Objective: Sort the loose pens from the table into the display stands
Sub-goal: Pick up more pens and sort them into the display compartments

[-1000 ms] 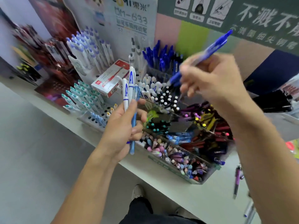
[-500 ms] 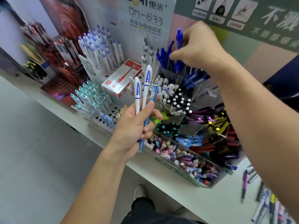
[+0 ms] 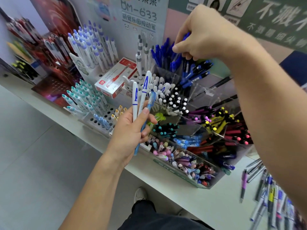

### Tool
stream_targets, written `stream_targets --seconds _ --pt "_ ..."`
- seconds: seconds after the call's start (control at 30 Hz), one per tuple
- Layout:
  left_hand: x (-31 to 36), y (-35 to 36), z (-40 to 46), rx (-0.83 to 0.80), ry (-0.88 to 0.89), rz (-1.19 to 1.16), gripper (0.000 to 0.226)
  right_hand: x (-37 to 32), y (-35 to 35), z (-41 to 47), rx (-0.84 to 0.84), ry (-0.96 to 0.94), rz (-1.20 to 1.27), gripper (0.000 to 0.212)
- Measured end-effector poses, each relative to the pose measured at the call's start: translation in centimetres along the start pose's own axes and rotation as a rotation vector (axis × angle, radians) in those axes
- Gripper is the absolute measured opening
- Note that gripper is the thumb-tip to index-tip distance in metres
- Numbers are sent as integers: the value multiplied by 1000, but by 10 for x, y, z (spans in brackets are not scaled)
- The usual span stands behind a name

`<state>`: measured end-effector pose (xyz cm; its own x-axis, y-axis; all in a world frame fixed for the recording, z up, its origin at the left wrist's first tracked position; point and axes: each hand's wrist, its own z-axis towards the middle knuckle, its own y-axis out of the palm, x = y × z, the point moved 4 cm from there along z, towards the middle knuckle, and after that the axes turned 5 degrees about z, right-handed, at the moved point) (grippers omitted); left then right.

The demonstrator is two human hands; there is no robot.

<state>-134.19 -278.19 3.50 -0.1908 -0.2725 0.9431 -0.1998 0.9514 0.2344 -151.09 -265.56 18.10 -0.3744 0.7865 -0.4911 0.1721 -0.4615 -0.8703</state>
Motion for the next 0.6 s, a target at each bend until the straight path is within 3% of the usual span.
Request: stream_targets --seconds 0.23,0.37,0.47,0.6 --pt "-2 -4 3 48 8 -54 18 -2 -8 10 79 -44 49 11" --pt "-6 -5 6 91 15 -30 15 -3 4 10 10 -16 -43 2" --pt "-6 -5 10 150 19 -15 15 -7 6 14 48 -2 -93 17" --pt "-5 -3 18 216 25 -16 18 -8 -3 13 -42 20 -151 21"
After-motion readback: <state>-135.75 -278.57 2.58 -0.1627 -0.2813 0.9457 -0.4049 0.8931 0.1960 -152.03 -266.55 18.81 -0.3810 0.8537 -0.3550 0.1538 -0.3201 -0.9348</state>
